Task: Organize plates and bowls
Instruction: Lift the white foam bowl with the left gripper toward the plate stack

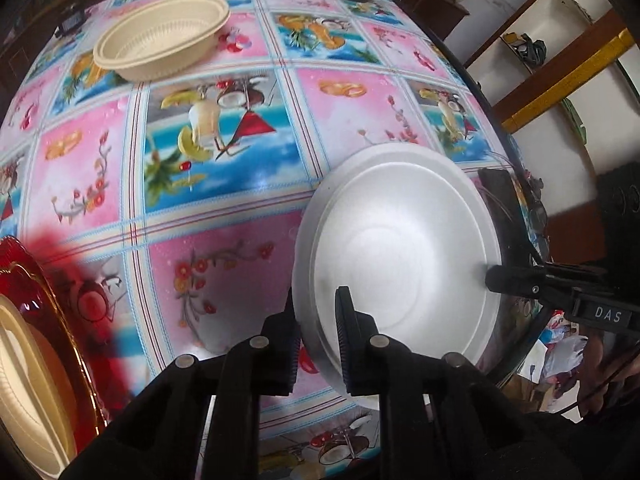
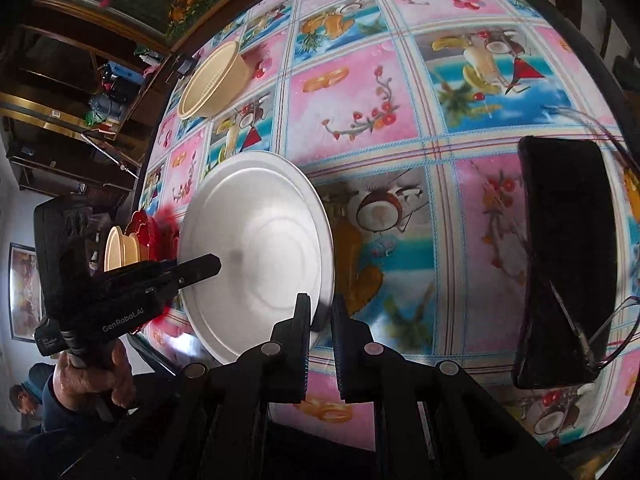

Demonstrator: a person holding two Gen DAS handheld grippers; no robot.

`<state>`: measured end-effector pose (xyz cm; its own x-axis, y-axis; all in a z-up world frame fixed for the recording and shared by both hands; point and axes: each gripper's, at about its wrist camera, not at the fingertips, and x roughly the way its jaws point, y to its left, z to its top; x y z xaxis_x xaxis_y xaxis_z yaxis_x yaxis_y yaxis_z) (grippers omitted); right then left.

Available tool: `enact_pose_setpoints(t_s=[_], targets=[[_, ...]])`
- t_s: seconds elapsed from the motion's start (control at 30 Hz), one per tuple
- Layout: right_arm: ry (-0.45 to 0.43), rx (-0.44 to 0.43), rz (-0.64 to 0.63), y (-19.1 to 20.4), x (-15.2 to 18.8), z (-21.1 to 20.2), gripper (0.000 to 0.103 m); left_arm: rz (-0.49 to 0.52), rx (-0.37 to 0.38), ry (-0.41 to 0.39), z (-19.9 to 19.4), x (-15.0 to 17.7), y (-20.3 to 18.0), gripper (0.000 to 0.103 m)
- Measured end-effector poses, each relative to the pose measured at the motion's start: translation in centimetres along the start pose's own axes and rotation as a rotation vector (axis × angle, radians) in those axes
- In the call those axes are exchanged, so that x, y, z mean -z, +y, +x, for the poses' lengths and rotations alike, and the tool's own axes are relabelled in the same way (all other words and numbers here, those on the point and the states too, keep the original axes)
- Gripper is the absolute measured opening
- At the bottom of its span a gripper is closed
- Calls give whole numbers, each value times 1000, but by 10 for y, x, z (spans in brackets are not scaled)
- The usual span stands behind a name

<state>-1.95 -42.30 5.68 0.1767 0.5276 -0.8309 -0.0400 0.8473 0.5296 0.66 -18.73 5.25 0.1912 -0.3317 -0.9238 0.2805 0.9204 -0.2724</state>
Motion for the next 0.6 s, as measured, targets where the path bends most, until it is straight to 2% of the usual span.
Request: enact_pose_setpoints(t_s=[0.33, 0.6], targets=[[-5, -12, -29, 7, -4, 0, 11, -23, -14, -28, -11, 1, 9, 15], [23, 50, -79, 15, -6, 19, 13, -44, -35, -30, 1, 8, 19, 17]])
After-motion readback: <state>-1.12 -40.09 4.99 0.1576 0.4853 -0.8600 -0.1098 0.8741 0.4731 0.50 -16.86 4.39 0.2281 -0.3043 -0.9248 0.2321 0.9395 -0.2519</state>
